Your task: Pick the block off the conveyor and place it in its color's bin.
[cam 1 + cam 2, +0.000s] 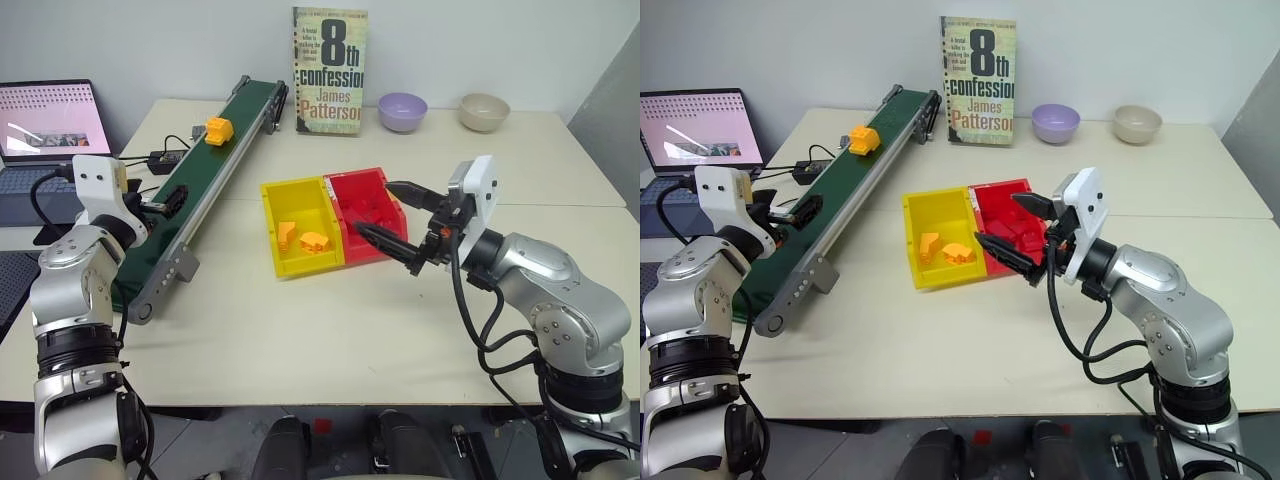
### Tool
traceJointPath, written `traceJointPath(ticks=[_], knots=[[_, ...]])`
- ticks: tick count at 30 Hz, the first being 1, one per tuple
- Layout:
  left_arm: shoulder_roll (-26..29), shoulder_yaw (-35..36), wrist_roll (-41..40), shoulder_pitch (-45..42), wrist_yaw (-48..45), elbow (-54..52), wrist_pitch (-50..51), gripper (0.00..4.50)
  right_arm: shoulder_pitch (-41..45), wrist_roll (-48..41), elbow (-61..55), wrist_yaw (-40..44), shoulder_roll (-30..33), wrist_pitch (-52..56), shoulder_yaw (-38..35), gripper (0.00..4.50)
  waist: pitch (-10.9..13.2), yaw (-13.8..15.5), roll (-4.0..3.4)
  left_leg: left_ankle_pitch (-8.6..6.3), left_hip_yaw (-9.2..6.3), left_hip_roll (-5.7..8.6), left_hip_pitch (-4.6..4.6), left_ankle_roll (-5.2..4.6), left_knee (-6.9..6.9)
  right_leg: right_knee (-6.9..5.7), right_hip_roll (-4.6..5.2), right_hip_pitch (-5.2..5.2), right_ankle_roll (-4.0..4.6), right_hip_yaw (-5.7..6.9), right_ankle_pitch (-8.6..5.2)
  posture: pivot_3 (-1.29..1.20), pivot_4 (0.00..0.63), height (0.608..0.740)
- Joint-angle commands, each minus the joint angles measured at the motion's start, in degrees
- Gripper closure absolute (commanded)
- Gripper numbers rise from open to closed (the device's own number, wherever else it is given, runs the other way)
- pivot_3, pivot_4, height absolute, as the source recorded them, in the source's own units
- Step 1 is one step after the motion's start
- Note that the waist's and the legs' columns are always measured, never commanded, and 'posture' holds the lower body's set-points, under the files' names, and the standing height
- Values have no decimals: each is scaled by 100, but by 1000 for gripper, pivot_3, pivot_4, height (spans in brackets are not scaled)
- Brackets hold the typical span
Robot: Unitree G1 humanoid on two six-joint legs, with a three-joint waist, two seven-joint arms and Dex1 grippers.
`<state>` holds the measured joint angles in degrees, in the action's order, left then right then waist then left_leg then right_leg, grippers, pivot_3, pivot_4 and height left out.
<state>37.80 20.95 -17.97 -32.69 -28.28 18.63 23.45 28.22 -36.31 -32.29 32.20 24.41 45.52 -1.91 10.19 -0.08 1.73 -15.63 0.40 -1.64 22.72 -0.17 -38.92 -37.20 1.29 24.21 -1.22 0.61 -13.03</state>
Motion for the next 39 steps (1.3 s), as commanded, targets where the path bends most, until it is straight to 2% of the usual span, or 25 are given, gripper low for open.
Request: traceJointPath(ticks=[1, 7, 33, 36, 39], knots=[[134, 24, -7, -253, -62, 97, -171, 45, 142, -314, -220, 295, 124, -47, 66, 0, 0, 1, 0, 0, -1, 0, 0, 0, 0, 0, 0, 0, 0, 0, 0, 0, 150, 740], [124, -73, 68, -428, -103, 393, -303, 45, 245, -512, -278, 421, 208, -19, 195, 0, 0, -1, 0, 0, 3, 1, 0, 0, 0, 1, 0, 0, 0, 2, 0, 0, 150, 740], [111, -275, 242, -509, -86, 949, -508, 45, 451, -726, -281, 23, 340, 154, 132, 0, 0, 0, 0, 0, -1, 0, 3, 0, 0, 2, 3, 1, 0, 0, 0, 0, 150, 740], [204, -190, 399, -525, 205, 1121, -657, 510, 439, -738, -261, 18, 341, 147, 119, 0, 0, 0, 0, 0, -1, 0, 3, 0, 0, 1, 3, 1, 0, 0, 0, 0, 150, 740], [266, -208, 351, -440, 75, 1079, -497, 1151, 425, -723, -205, 49, 341, 103, 112, 0, 0, -1, 0, 0, -2, -1, 3, 0, 0, 1, 3, 2, 0, 0, 0, 0, 150, 740]])
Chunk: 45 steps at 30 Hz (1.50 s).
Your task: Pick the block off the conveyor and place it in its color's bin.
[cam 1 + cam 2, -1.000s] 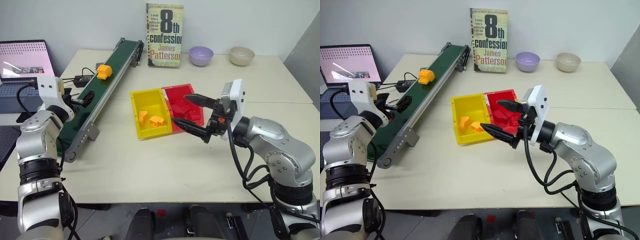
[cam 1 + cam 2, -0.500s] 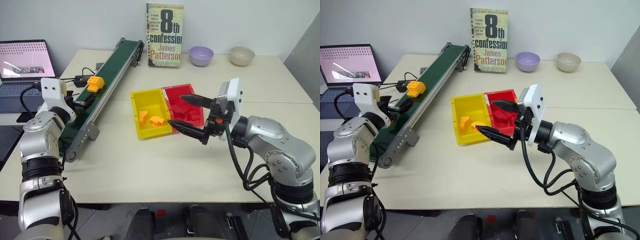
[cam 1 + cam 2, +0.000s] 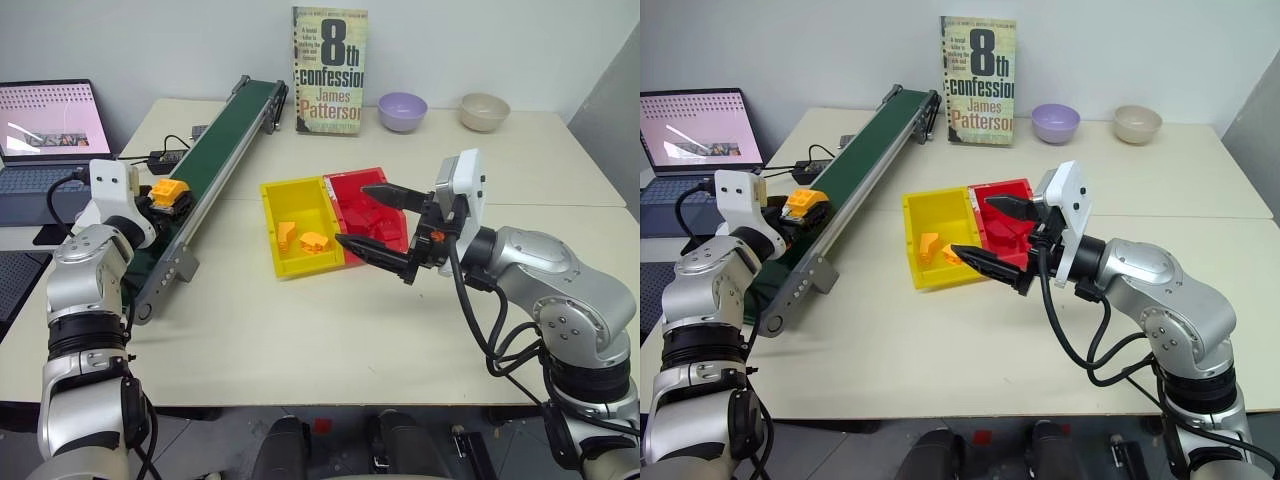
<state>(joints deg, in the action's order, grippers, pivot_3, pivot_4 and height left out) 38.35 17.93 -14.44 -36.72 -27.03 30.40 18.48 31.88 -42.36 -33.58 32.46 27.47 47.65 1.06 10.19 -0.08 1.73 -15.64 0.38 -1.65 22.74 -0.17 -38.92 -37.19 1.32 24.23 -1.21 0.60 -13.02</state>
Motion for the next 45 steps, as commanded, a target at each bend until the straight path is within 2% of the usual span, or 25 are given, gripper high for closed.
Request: traceJointPath(ticks=[1, 9, 16, 19, 22, 27, 33, 34, 45], knots=[[212, 95, -26, 13, -72, -160, 56, 1381, 51, -123, -76, 23, 31, -115, -189, 0, 0, -1, 0, 0, 0, 0, 0, 0, 0, 0, 0, 0, 0, 0, 0, 0, 150, 740], [200, 197, -199, 263, -96, -579, 305, 2942, 12, -83, -8, 106, 61, -221, -199, 0, 0, 4, 0, 0, -1, 0, 1, 0, 0, 1, 9, 0, 0, 0, 0, 0, 150, 740], [140, 42, -371, 144, -253, -1156, 634, 2946, -186, 4, -97, 90, 191, -216, -210, 0, 0, 6, 0, 0, -8, 0, 4, 0, 0, 2, 11, -1, 0, -1, 0, 0, 150, 740], [-133, -736, -543, -365, -991, -1885, 792, 2946, -678, 163, -438, 68, 538, -140, -230, 0, 0, 87, 3, 0, -14, 6, 11, 0, 0, 5, 8, -1, 0, 5, 0, 0, 150, 740], [-373, -1206, -548, -677, -1368, -2041, 987, 2946, -1000, 134, -654, -48, 719, -11, -256, 0, -1, 161, 5, 0, -16, 22, 17, 1, -3, 13, 11, -8, 0, 6, 0, 0, 150, 740], [-901, -2009, -76, -1153, -1699, -1506, 523, 2946, -1188, 56, -934, -404, 666, 101, -284, 0, -2, 32, 4, -1, 23, 22, 2, 0, -3, 13, 9, -5, -4, -10, 1, 0, 150, 740], [-1027, -2213, 282, -1368, -1805, -672, 80, 2946, -1165, -32, -1134, -813, 607, 253, -403, 0, -1, -33, 4, 0, 11, 10, -8, -1, 1, 0, -34, 1, 2, -4, 1, 0, 150, 740], [-1018, -2177, 288, -1395, -1810, -572, 52, 2246, -1173, -53, -1168, -876, 609, 282, -440, 0, -1, -32, 4, 0, 5, 6, -7, -1, 2, -2, -38, 2, 3, -4, 1, 0, 150, 740], [-1071, -1876, 195, -1707, -1945, -102, -231, 263, -1167, -183, -1238, -1088, 667, 372, -512, 0, -1, 0, 4, 0, 5, 7, 8, -1, -1, 10, -12, 1, 5, 0, -1, 0, 150, 740]])
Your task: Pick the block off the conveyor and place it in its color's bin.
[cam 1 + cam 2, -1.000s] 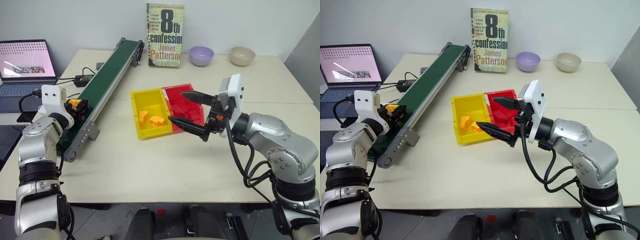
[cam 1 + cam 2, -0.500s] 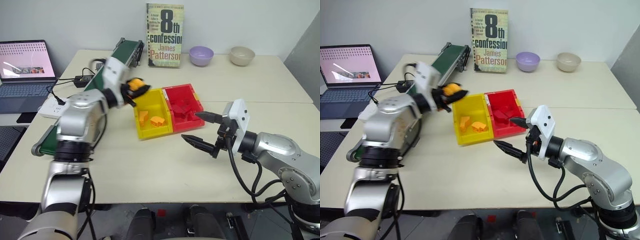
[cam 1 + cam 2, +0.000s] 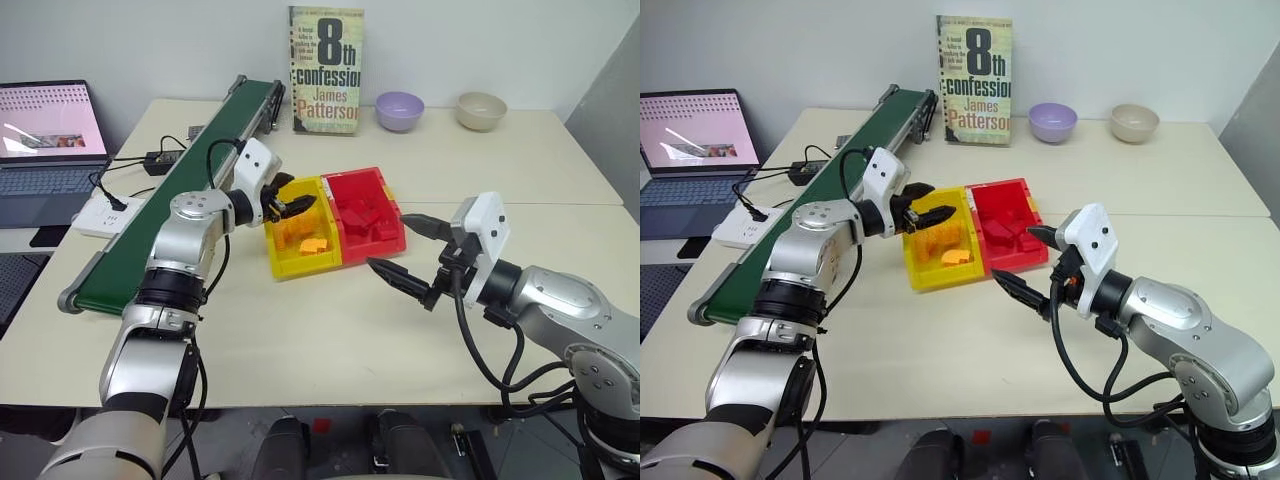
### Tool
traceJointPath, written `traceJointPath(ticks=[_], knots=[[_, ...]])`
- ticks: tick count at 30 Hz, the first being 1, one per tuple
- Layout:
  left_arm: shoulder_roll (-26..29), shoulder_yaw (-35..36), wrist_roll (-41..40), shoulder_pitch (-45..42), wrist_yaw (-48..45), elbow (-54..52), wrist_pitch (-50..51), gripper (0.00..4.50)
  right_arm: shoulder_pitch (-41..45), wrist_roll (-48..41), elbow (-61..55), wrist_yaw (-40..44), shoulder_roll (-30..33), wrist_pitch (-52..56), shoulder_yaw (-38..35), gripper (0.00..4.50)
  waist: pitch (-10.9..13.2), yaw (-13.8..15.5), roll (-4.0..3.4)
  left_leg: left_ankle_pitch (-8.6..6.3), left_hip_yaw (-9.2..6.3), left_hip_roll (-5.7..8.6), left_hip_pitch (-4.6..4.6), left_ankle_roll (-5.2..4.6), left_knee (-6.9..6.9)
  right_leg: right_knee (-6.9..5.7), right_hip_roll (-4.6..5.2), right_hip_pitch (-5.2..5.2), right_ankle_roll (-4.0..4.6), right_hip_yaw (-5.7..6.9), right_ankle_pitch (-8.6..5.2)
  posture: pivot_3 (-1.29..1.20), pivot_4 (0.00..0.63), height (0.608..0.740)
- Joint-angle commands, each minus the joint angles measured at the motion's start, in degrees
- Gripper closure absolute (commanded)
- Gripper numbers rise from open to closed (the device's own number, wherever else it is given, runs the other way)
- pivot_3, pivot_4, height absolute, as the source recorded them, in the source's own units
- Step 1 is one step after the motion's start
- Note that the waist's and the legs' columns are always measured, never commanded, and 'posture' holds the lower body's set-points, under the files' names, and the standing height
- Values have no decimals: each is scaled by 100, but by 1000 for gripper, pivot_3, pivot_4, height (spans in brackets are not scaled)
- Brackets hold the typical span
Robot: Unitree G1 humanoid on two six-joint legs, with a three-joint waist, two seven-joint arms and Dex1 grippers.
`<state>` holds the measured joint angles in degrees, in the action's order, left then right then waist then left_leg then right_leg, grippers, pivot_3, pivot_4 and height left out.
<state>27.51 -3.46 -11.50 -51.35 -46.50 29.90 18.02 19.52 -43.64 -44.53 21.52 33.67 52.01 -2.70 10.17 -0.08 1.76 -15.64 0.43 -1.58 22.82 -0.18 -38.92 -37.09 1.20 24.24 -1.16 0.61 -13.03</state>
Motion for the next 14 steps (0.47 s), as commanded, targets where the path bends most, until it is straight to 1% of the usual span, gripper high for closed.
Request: traceJointPath(ticks=[1, 3, 5, 7, 9, 12, 14], knots=[[61, 294, -111, -232, -56, -81, -173, 56, 60, -48, -122, 34, 72, -88, -123, 0, 0, 0, 0, 0, 4, 2, 1, 0, -1, 3, 3, 0, -2, -2, 1, 0, 150, 740], [226, 337, -164, -144, -295, -247, -56, 56, 45, -32, -75, 122, 137, -136, -109, 0, 0, -5, 0, 0, 8, 5, 0, 0, -1, 4, 6, 0, -3, -4, 2, 0, 150, 740], [507, 314, -230, 13, -623, -549, 239, 56, 53, -13, 9, 265, 235, -187, -123, 0, 0, -15, 0, 0, 8, 3, -1, 0, 0, 3, 5, 1, -3, -4, 2, 0, 150, 740], [1216, 201, -464, 544, -1434, -1436, 756, 56, 140, 76, 279, 559, 433, -319, -168, 0, 0, -60, -1, 0, 5, -4, -3, 0, 2, 1, -2, 2, -2, -2, 1, 0, 150, 740], [1651, 160, -662, 910, -1845, -2055, 1150, 56, 190, 142, 468, 750, 557, -426, -175, 0, 2, -130, -3, 0, 13, -14, -5, 0, 8, -4, -9, 10, 0, -10, 0, 0, 150, 740], [2155, 273, -954, 1507, -2142, -2971, 1611, 56, 258, 239, 767, 1018, 694, -557, -124, 0, 3, -116, -5, 0, -8, -15, -4, 0, 10, -8, -7, 9, 5, -6, -3, 0, 150, 740], [2241, 435, -1024, 1832, -2033, -3412, 1666, 56, 295, 337, 950, 1179, 737, -655, -60, 0, 3, -88, -6, 0, -15, -12, -3, 0, 10, -8, -6, 5, 7, -3, -5, 0, 150, 740]])
